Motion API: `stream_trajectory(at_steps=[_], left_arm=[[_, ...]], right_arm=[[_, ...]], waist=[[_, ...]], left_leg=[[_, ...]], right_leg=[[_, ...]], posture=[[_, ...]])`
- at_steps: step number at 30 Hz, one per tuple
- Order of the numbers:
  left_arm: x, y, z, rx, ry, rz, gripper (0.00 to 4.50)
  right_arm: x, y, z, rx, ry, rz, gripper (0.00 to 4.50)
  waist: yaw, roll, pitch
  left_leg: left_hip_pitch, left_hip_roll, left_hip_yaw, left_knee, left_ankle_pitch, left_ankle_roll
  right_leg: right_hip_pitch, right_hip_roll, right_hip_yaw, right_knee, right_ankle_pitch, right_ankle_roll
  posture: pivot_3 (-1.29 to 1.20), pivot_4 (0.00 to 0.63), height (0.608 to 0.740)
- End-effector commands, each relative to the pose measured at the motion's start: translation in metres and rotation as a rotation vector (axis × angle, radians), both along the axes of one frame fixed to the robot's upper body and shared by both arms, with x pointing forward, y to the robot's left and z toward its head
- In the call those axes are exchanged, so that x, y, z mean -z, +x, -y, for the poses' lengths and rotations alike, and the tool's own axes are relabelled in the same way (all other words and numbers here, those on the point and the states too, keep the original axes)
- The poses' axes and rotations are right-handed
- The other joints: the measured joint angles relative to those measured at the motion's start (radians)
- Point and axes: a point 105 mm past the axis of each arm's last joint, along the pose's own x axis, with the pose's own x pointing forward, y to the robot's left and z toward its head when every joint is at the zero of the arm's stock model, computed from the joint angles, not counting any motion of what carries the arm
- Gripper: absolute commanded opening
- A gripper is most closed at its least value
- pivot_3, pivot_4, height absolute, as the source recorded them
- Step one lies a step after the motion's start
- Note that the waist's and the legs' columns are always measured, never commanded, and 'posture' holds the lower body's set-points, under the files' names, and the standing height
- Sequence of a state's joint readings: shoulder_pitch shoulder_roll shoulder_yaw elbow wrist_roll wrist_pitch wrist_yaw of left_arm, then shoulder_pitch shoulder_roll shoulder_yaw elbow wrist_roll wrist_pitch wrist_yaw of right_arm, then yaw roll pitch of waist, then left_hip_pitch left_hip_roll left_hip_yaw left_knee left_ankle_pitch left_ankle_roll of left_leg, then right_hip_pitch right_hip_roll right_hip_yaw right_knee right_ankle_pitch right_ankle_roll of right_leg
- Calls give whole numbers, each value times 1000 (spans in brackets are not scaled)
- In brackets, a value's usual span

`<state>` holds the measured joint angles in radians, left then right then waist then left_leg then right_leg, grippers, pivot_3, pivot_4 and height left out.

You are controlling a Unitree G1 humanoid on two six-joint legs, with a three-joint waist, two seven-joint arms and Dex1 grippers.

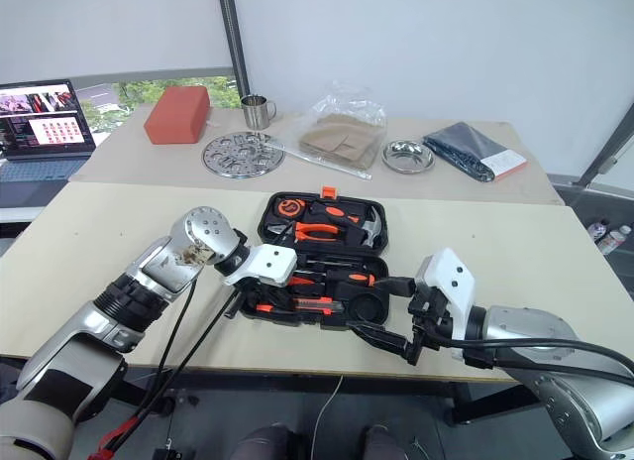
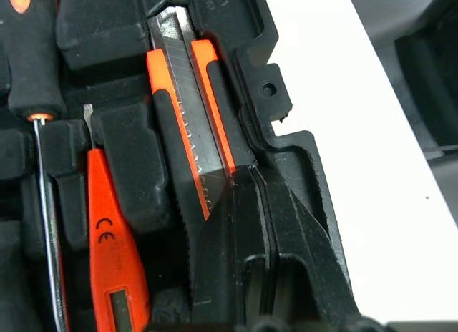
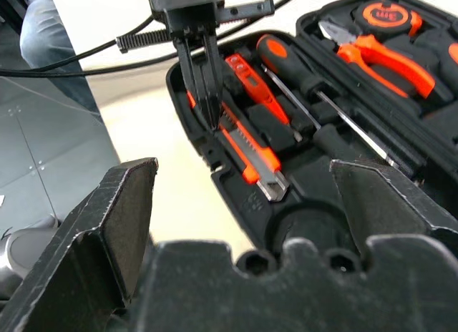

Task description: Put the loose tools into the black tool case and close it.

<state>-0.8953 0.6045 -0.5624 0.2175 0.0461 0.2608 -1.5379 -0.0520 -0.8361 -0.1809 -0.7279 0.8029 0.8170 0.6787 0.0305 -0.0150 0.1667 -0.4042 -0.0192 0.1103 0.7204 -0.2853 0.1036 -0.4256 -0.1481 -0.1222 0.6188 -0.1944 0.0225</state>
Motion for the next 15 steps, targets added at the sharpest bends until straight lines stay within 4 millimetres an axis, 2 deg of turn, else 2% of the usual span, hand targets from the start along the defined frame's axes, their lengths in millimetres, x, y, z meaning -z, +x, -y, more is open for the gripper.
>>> stream_trajectory(at_steps=[1,2,4,6,8,10,11,12,15], left_arm=[[14,7,-14,-90,14,-24,32],[7,9,-11,-103,-34,-25,32],[-21,13,1,-151,-231,-57,32],[-57,13,2,-176,-437,-98,528],[-81,9,-4,-162,-575,-103,1140],[-89,8,-10,-177,-629,-98,1955],[-89,6,-12,-181,-630,-103,2175],[-89,2,-13,-170,-631,-118,2619],[-90,-11,-10,-121,-638,-163,3672]], right_arm=[[-12,3,17,74,-37,72,4500],[-12,4,23,99,-48,74,4500],[-10,5,43,168,-79,53,4500],[-7,6,71,273,-106,22,4500],[-6,10,96,367,-130,22,4500],[-6,15,113,429,-140,21,4500],[-4,20,120,458,-139,14,4500],[-1,24,125,477,-143,8,4500],[12,38,126,469,-163,-13,4500]], waist=[[0,1,0],[0,1,-1],[3,1,-1],[9,0,0],[9,0,0],[7,0,0],[6,0,0],[5,0,0],[-1,1,0]], left_leg=[[0,0,0,0,0,0],[0,0,0,0,0,0],[0,0,0,0,0,0],[-3,0,-1,1,4,7],[-7,0,-1,2,4,8],[-8,-1,-1,3,4,8],[-7,-1,-1,2,4,8],[-5,-2,0,1,4,8],[-2,-2,1,-1,4,8]], right_leg=[[0,0,0,0,0,1],[1,0,0,-1,0,1],[1,0,0,0,1,2],[-1,1,0,0,1,2],[-4,1,-1,-1,4,-2],[-4,2,0,-2,5,-3],[-3,2,-1,-3,5,-2],[-2,3,-1,-4,5,-2],[1,5,-1,-6,4,-1]], posture=[[0,150,734],[0,150,734],[0,150,734],[0,150,734],[0,150,734],[0,150,734],[0,150,734],[0,150,734],[0,150,734]])
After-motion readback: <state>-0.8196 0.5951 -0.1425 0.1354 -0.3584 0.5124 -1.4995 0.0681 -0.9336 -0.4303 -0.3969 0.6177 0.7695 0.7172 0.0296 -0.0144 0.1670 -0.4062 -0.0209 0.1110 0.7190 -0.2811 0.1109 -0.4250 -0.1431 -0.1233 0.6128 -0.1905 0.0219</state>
